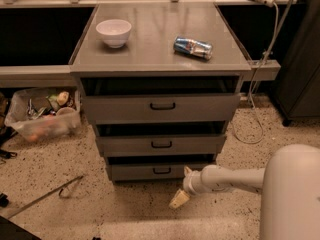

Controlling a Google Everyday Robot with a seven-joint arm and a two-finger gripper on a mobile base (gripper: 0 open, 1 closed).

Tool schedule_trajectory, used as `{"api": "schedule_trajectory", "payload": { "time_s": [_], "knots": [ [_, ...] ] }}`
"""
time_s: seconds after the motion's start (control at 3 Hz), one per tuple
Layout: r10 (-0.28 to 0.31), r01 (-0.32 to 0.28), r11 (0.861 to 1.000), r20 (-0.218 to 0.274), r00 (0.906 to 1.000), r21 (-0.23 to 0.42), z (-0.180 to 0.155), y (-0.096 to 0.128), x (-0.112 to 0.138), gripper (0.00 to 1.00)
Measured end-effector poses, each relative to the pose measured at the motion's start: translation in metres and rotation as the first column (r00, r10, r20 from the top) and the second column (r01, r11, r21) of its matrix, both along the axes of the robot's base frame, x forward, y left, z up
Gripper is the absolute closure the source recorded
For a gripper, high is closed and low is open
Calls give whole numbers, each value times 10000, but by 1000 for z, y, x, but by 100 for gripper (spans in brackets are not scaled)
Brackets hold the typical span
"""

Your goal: Open bottom drawer

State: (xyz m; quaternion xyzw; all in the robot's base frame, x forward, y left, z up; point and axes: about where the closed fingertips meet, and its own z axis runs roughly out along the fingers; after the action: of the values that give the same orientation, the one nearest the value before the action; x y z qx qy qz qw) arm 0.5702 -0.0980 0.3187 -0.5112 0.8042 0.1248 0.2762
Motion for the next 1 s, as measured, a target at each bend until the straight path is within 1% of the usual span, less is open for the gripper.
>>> {"api": "schedule_trajectory", "payload": {
  "time_s": [0.33,0.67,1.0],
  "knots": [
    [-350,349,9993,76,9994,101,-16,-16,35,0],
    [-776,783,9965,-233,9967,307,-37,-37,62,0],
    [-589,691,9914,-925,9940,1110,-74,-40,61,0]
  ]
}}
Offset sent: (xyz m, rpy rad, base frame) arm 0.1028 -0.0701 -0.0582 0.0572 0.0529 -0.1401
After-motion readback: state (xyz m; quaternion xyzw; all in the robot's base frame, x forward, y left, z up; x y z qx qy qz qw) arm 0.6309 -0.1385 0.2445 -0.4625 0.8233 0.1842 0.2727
